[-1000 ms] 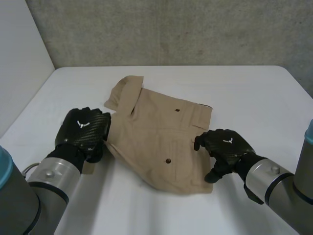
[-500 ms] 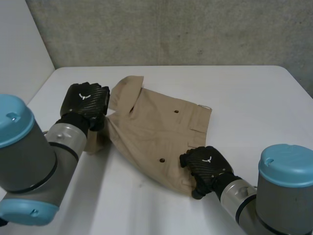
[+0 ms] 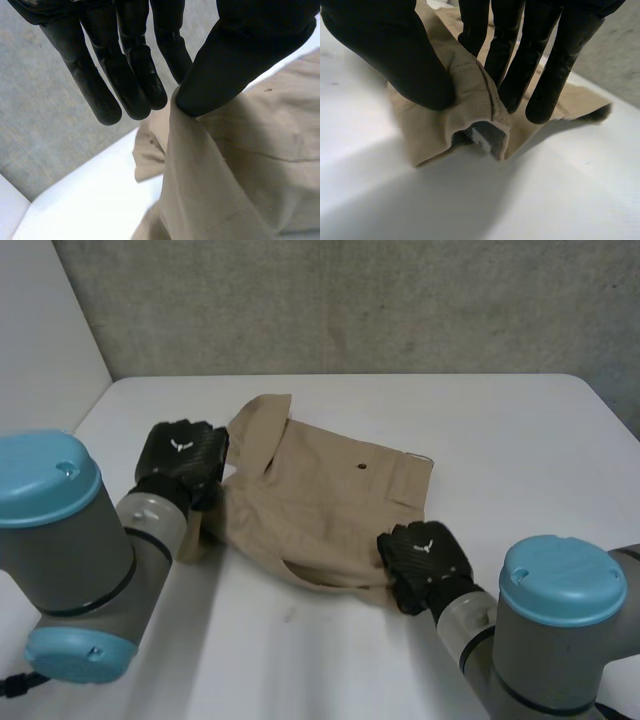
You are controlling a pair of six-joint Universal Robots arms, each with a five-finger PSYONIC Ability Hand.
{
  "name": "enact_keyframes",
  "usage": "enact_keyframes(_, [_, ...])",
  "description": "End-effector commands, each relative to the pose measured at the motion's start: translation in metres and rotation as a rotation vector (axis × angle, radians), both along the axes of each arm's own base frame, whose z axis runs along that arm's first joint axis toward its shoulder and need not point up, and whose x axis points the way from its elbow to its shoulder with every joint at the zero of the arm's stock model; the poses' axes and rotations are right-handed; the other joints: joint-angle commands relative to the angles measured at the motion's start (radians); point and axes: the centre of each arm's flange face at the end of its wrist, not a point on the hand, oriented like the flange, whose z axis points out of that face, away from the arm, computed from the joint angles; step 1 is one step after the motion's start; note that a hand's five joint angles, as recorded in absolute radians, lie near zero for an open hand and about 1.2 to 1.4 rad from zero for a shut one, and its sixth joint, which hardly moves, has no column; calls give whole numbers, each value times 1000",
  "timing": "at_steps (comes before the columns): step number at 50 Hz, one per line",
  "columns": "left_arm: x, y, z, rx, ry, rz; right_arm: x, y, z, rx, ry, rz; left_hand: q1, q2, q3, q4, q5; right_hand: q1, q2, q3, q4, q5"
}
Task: Fold the shorts.
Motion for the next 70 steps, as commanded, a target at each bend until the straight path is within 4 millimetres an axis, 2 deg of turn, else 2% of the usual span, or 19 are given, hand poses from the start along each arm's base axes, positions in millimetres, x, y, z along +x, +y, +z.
enact_keyframes(1, [17,24,-25,107,-59,8,0,-2,25,-109,23,28,-377,-424,-418,-426,-403,442,228,220,208,240])
enact_keyframes(4, [27,28,-28,134,-71,28,1,-2,32,-132,16,30,-615,-662,-657,-664,-642,442,228,220,208,240])
enact_keyframes(14, [54,32,-49,237,-76,121,-5,-14,40,-150,1,-11,-648,-694,-689,-697,-674,442,228,220,208,240])
enact_keyframes(25, [79,9,-50,291,111,272,-14,-14,38,-140,13,-33,-613,-659,-654,-661,-639,442,228,220,208,240])
enact_keyframes(29, [82,7,-51,299,126,284,-14,-13,37,-137,11,-34,-513,-560,-555,-562,-540,442,228,220,208,240])
enact_keyframes(34, [77,12,-57,319,107,260,-14,-15,38,-137,6,-37,263,217,222,215,237,442,228,220,208,240])
enact_keyframes(39, [71,20,-48,298,99,225,-15,-22,45,-163,4,-46,265,218,223,216,238,442,228,220,208,240])
enact_keyframes(44, [69,24,5,135,122,189,-15,-23,71,-206,24,-40,265,218,223,216,238,442,228,220,208,240])
enact_keyframes(47, [68,27,43,17,136,169,-16,-21,108,-274,9,-37,265,218,223,216,238,442,228,220,208,240])
enact_keyframes(49, [72,41,100,-153,163,152,-17,-19,131,-321,-11,-39,265,218,223,216,238,442,228,220,208,240])
enact_keyframes(50, [74,46,115,-200,172,148,-17,-19,131,-322,-11,-39,265,218,223,216,238,442,228,220,208,240])
enact_keyframes(51, [76,51,130,-245,184,146,-19,-16,156,-379,-38,-41,265,218,223,216,238,442,228,220,208,240])
enact_keyframes(52, [78,56,146,-291,199,144,-19,-16,156,-379,-38,-41,265,218,223,216,238,442,228,220,208,240])
enact_keyframes(53, [81,66,172,-365,226,135,-27,-3,213,-511,-85,-51,265,218,223,216,238,442,228,220,208,240])
enact_keyframes(56, [84,83,207,-459,259,104,-35,10,255,-609,-122,-61,265,218,223,216,238,442,228,220,208,240])
enact_keyframes(57, [85,92,225,-504,275,82,-40,18,281,-670,-156,-62,265,218,223,216,238,442,228,220,208,240])
enact_keyframes(61, [90,109,263,-592,310,56,-49,35,332,-783,-221,-69,265,218,223,216,238,442,228,220,208,240])
enact_keyframes(65, [92,117,282,-641,329,52,-55,45,355,-820,-243,-74,265,218,223,216,238,442,228,220,208,240])
enact_keyframes(70, [91,114,280,-630,328,51,-52,40,349,-774,-211,-68,265,218,223,216,238,442,228,220,208,240])
